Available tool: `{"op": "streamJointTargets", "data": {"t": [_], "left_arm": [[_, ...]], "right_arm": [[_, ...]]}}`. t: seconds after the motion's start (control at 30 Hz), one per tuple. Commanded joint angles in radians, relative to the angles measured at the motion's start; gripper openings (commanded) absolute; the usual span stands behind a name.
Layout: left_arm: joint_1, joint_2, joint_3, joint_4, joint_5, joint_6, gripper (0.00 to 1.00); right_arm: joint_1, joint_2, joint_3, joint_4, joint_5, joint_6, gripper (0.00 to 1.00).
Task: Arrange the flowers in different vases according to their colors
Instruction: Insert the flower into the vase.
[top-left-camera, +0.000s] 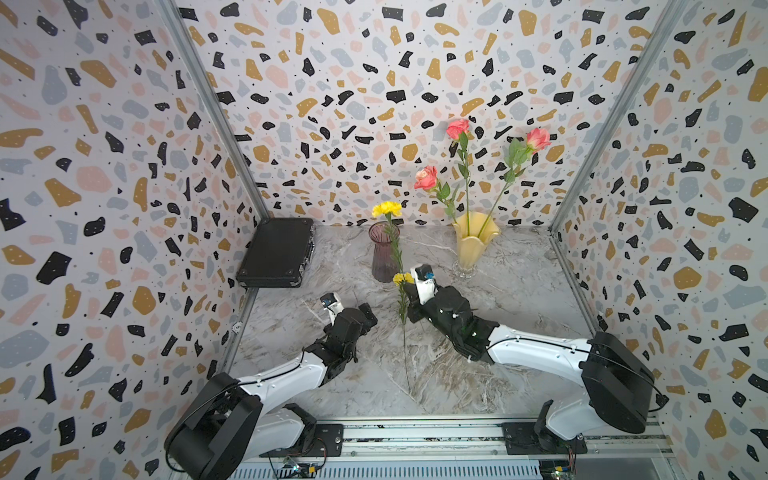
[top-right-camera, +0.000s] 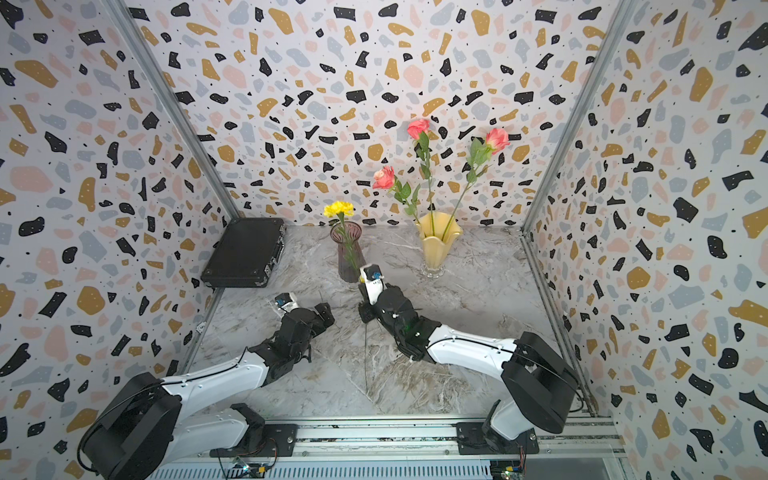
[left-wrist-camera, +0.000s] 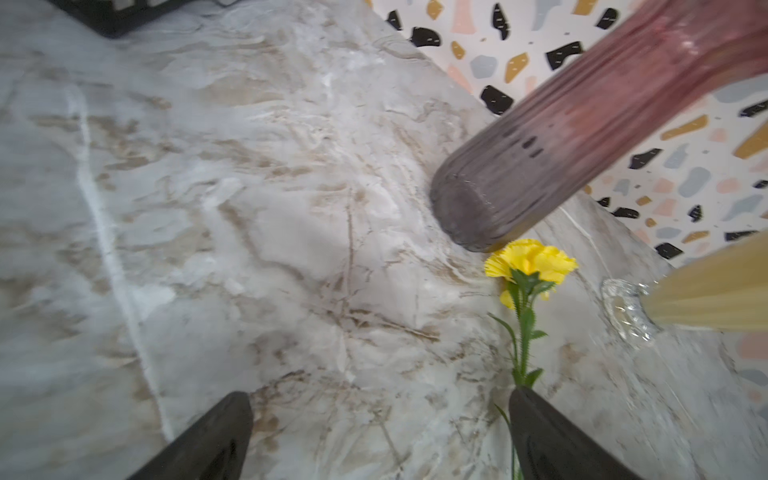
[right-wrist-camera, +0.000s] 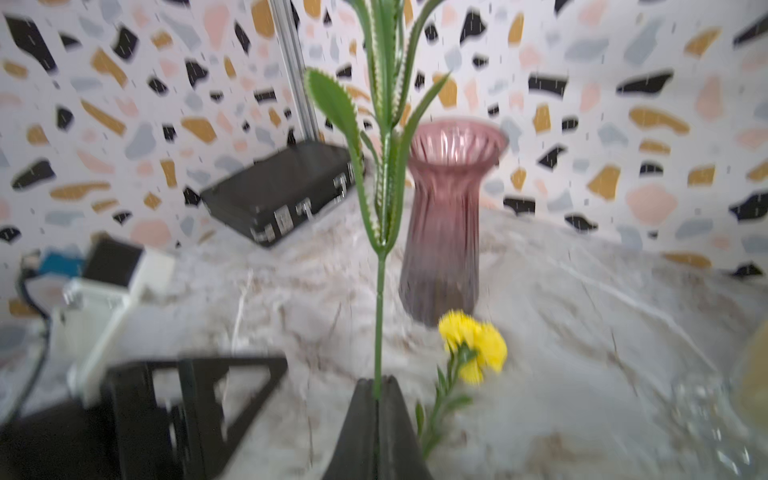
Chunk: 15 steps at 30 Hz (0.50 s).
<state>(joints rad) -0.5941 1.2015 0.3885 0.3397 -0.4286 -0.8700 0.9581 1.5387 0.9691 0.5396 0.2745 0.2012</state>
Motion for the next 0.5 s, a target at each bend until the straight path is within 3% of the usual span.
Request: {"op": "streamJointTargets", "data": {"t": [0.0,0.2,0.33,0.47], "left_arm": [[-0.032,-0.02,-0.003,0.139,0.023,0.123,1.0],[-0.032,0.02,0.011,0.137,0.066,0.083,0.99],[-0.032,0.029,0.031,0.115,0.104,0.057,0.99],[-0.032,0.041,0.033,0.116,0.11,0.039,0.99]], "right_arm": [[0.001,0.056,0.217,0.028,0.049,-0.115,0.0],[-0.058,0.254,0.613,-0.068,-0.006,-0.206,0.0],[-0.145,0.4,0.894,-0.191,-0.076,-0.084,0.0],[-0.221,0.543,1.085,-0.172,-0.14,-0.001,0.0]]}}
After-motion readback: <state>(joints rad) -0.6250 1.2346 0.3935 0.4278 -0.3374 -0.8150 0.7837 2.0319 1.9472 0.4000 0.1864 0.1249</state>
